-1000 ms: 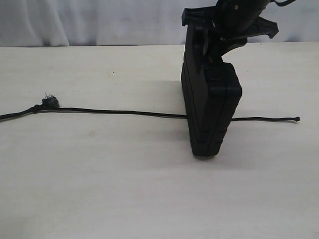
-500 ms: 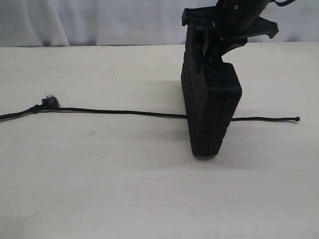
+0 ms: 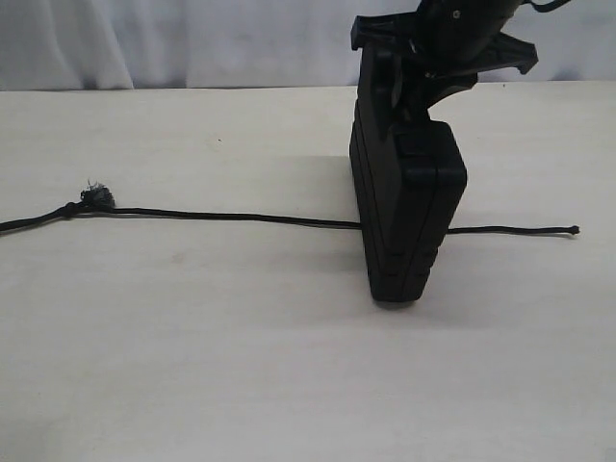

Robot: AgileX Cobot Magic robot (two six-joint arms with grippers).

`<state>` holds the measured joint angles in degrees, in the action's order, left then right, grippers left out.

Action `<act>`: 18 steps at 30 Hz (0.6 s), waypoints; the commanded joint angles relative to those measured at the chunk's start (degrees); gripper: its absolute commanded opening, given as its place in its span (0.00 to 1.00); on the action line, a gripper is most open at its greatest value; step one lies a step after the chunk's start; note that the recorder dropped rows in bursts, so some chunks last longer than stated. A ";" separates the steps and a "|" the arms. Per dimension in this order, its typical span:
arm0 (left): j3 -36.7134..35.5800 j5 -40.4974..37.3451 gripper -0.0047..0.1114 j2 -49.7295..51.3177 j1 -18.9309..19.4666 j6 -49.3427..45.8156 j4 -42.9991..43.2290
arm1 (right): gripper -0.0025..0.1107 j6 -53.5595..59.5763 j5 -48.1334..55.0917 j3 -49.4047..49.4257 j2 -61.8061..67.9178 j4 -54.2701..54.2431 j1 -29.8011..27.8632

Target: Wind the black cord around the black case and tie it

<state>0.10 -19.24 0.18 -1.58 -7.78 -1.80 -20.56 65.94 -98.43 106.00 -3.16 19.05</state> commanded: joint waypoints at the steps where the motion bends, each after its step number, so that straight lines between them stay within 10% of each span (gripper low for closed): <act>1: -0.10 0.65 0.04 -0.18 -0.41 0.07 -0.48 | 0.06 -0.02 1.38 0.13 0.09 -0.89 0.41; 11: -0.10 3.00 0.04 -0.18 -0.41 -0.36 2.96 | 0.06 -0.02 1.38 0.13 0.09 -0.89 0.41; 18: -0.10 25.42 0.04 -0.18 -0.41 0.55 -3.37 | 0.06 -0.02 1.38 0.13 0.09 -0.89 0.41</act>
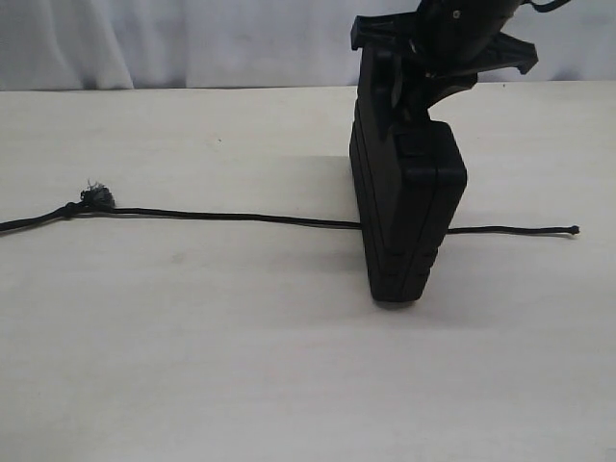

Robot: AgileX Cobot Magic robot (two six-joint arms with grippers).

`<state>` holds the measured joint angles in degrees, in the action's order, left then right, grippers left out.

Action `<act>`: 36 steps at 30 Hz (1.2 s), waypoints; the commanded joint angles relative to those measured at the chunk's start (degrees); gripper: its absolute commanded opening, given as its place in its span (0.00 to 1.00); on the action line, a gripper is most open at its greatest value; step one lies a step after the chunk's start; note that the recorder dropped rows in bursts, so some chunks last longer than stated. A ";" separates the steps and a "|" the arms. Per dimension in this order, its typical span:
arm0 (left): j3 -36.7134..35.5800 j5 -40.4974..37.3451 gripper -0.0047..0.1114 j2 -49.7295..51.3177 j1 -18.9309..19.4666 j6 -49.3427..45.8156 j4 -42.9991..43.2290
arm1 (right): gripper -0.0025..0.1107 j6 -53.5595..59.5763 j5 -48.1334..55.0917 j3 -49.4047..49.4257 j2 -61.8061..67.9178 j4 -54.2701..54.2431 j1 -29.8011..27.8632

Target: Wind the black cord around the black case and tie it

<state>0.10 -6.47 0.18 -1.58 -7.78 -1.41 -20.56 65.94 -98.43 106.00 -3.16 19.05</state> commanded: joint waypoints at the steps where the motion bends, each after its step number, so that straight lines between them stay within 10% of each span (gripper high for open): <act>1: -0.10 16.93 0.04 -0.18 -0.41 0.67 -3.76 | 0.06 -0.02 1.38 0.13 0.09 -0.89 0.41; 4: -0.10 38.00 0.04 -0.18 -0.41 17.23 -3.76 | 0.06 -0.02 1.38 0.13 0.09 -0.89 0.41; 9: -0.10 41.73 0.04 -0.18 -0.41 31.59 -3.85 | 0.06 -0.02 1.38 0.13 0.09 -0.89 0.41; 15: 22.32 8.40 0.04 23.83 -0.41 33.30 8.61 | 0.06 -0.02 1.38 0.13 0.09 -0.89 0.41; 28: 49.95 -15.75 0.04 76.12 -0.48 19.22 9.05 | 0.06 -0.02 1.38 0.13 0.09 -0.89 0.41; 36: 69.53 -37.35 0.04 98.09 -0.48 -17.12 -5.15 | 0.06 -0.02 1.38 0.13 0.09 -0.89 0.41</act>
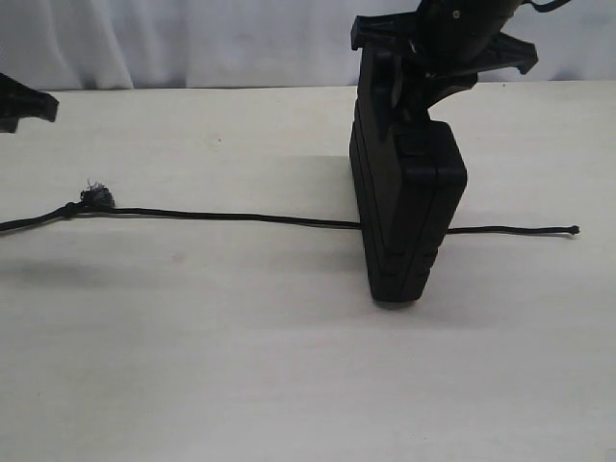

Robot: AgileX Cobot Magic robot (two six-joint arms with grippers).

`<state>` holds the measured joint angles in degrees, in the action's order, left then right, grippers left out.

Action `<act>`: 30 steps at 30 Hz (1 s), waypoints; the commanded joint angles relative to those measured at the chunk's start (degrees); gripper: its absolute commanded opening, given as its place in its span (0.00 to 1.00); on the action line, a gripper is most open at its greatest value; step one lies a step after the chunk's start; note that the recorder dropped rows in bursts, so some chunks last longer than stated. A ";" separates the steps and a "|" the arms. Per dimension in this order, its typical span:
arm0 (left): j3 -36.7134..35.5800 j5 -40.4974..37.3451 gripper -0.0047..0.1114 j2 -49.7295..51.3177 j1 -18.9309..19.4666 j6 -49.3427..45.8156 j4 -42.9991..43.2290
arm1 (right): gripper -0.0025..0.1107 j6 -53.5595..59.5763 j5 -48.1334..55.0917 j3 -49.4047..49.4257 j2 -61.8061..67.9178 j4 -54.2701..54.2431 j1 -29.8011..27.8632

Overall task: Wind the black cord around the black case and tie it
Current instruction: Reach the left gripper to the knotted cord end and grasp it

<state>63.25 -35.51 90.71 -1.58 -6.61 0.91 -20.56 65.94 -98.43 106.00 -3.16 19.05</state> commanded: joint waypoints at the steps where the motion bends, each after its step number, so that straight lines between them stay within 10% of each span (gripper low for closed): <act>1: 7.53 -9.50 0.04 9.45 -0.48 -22.68 -8.04 | 0.06 -0.02 1.38 0.13 0.09 -0.89 0.41; 5: 8.44 -7.71 0.06 14.70 -0.48 -31.91 -4.49 | 0.06 -0.02 1.38 0.13 0.09 -0.89 0.41; 15: 8.44 2.17 0.52 23.67 -0.48 -38.51 0.09 | 0.06 -0.02 1.38 0.13 0.09 -0.89 0.41; 25: 8.34 2.48 0.51 28.81 -0.48 -40.02 -0.55 | 0.06 -0.02 1.38 0.13 0.09 -0.89 0.41; 30: 8.34 0.32 0.15 28.81 -0.48 -38.32 -4.84 | 0.06 -0.02 1.27 0.13 0.09 -0.89 0.41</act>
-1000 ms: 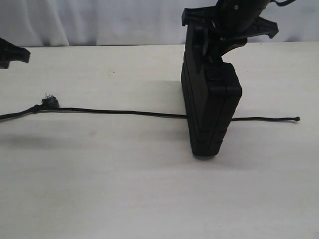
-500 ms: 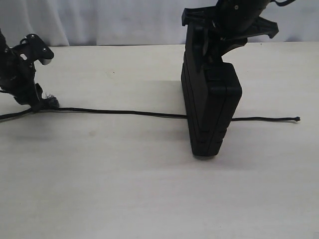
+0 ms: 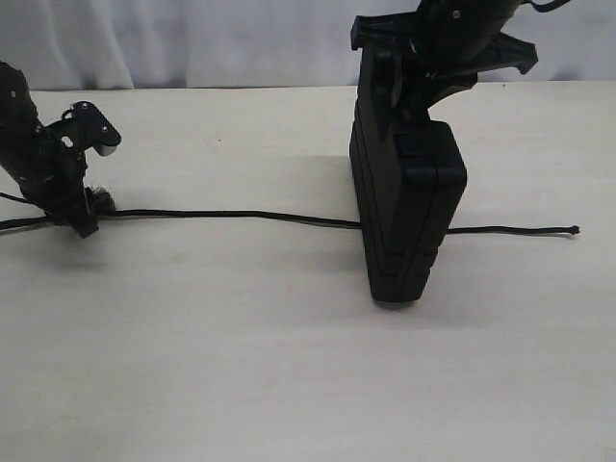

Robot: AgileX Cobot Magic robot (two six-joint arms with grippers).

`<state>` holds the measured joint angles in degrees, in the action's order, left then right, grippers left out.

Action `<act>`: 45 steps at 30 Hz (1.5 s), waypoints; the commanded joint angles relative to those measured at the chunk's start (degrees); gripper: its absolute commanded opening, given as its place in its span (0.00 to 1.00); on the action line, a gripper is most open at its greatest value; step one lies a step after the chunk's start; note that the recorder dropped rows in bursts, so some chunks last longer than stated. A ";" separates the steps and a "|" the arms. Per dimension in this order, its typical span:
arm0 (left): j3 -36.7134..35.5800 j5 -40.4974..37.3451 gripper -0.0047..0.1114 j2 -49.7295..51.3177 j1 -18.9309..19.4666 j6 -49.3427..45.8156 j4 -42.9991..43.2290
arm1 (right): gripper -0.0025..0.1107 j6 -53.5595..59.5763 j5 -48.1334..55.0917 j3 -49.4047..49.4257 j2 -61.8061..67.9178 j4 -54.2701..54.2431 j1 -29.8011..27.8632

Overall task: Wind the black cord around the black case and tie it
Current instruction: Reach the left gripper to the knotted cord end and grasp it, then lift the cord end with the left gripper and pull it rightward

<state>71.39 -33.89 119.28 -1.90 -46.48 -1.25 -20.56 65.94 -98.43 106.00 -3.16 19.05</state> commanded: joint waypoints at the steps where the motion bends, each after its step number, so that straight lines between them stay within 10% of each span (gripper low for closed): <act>1: 0.19 -2.01 0.08 0.24 -0.16 2.65 -2.77 | 0.06 -0.02 1.27 0.13 0.09 -0.89 0.41; 10: 3.69 -8.48 0.05 0.24 -0.16 13.81 -40.38 | 0.06 -0.02 1.16 0.13 0.09 -0.89 0.41; 18: 3.69 -14.95 0.39 0.24 -2.94 10.21 -62.96 | 0.06 -0.02 1.16 0.13 0.09 -0.89 0.41; 29: 3.69 -17.72 0.46 0.24 -4.49 -6.42 -59.22 | 0.06 -0.02 1.16 0.13 0.09 -0.89 0.41; 38: 3.69 -26.31 0.46 0.24 -6.01 -48.02 -46.31 | 0.06 -0.02 1.16 0.13 0.09 -0.89 0.41; 45: 3.69 -10.10 0.46 0.24 -8.82 -68.64 -29.47 | 0.06 -0.02 1.16 0.13 0.09 -0.89 0.41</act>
<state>74.84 -51.46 119.60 -9.70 -108.27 -37.82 -20.56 65.94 -98.43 106.00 -3.16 19.05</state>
